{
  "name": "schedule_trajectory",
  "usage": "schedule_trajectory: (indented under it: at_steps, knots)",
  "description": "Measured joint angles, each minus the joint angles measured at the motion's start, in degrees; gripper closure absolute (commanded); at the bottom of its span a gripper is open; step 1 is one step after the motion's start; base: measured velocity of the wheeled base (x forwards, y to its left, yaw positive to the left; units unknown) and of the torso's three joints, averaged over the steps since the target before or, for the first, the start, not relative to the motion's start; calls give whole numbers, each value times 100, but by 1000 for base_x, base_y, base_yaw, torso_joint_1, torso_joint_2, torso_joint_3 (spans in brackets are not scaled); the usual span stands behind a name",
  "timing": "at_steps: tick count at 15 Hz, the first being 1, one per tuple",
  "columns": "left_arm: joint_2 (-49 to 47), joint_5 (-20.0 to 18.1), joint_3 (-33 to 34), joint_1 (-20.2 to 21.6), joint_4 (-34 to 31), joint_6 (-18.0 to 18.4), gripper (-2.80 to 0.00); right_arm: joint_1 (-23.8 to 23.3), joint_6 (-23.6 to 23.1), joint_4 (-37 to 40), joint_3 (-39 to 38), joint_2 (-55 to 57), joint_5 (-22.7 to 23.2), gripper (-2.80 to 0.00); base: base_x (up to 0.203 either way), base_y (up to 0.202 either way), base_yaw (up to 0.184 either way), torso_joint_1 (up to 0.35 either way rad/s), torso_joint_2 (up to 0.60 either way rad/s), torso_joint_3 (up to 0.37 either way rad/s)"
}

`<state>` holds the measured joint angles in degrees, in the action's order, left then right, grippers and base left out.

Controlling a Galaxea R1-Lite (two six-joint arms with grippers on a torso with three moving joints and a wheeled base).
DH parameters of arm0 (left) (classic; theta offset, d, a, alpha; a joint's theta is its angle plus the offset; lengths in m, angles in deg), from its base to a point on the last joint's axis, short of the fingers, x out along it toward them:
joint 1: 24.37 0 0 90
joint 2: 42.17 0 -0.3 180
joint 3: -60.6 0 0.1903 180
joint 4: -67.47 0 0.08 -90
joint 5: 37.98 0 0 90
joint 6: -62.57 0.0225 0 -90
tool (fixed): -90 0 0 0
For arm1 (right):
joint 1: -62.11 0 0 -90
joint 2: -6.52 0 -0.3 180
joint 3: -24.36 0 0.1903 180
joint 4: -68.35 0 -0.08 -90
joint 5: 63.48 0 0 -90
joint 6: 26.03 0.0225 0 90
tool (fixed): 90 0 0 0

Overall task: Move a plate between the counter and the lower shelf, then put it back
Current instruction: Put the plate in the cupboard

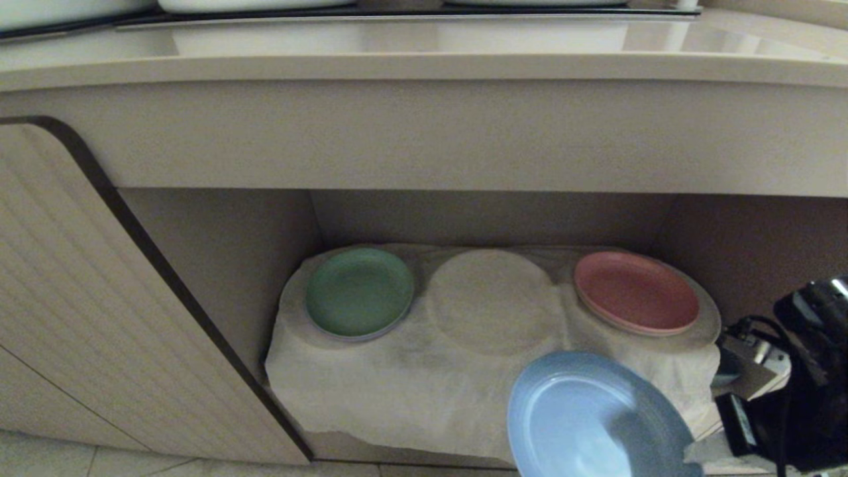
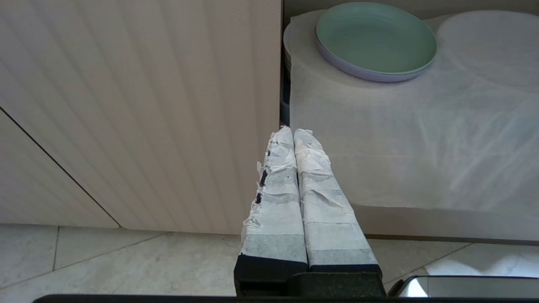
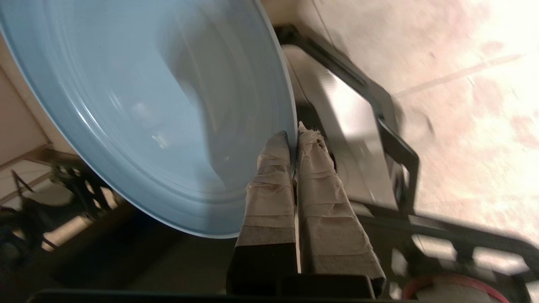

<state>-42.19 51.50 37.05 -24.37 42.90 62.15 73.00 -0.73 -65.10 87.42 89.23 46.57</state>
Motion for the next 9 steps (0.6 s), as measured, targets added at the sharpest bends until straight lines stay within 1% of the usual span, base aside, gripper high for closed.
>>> schedule_trajectory:
  at_steps: [3,9]
  knots:
    - [0,0,0,0,0,-5,0,261,424,-515,264,470,-5,0,0,0,0,0,0,0]
    - [0,1,0,0,-2,-2,0,389,570,-591,1046,1308,-33,0,0,0,0,0,0,0]
